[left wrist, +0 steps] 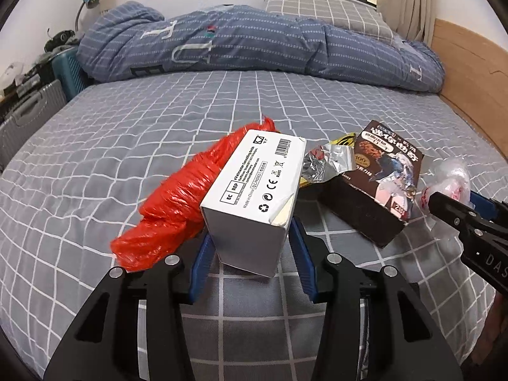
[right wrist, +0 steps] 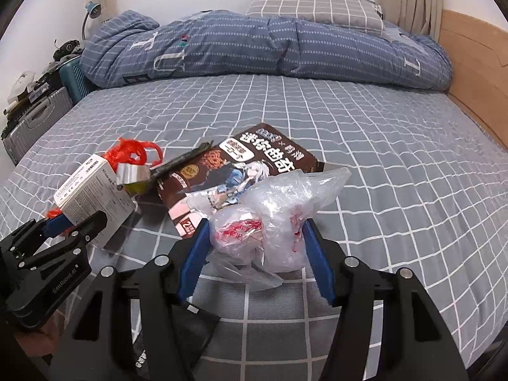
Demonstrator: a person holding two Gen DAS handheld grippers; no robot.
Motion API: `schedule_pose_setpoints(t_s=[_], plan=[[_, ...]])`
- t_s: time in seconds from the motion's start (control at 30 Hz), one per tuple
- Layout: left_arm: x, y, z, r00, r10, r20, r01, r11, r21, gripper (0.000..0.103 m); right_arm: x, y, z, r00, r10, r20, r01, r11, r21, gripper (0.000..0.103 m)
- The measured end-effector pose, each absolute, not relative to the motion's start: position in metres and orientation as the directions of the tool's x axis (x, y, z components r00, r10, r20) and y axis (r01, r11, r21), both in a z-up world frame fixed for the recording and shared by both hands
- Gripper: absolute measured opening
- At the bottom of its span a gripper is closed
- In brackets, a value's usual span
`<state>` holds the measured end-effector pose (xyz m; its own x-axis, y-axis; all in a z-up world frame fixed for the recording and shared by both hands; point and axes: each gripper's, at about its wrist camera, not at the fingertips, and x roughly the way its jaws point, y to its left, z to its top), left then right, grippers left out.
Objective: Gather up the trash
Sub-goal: 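Lift the white box and clear bag and carry them toward the bin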
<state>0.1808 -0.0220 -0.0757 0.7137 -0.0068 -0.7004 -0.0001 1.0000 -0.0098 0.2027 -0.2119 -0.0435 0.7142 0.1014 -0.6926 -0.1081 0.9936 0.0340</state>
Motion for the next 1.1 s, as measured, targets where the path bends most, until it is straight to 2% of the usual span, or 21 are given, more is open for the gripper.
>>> schedule_pose_setpoints(t_s=[0.43, 0.57, 1.1], plan=[[0.153, -0.018, -0.06, 0.701, -0.01, -0.714, -0.002, 1.0, -0.015, 0.045, 0.169, -0.2, -0.02, 0.745, 0.118, -0.657, -0.129, 0.991, 0.032, 0.057], [0.138, -0.018, -0.059, 0.686, -0.018, -0.727, -0.003, 1.0, -0.028, 0.045, 0.155, -0.197, -0.02, 0.732, 0.166, -0.66, -0.139, 0.986, 0.094, 0.057], [0.087, -0.017, -0.051, 0.693, -0.017, -0.721, -0.009, 0.999, -0.033, 0.045, 0.106, -0.188, -0.009, 0.755, 0.154, -0.638, -0.153, 0.987, 0.056, 0.057]])
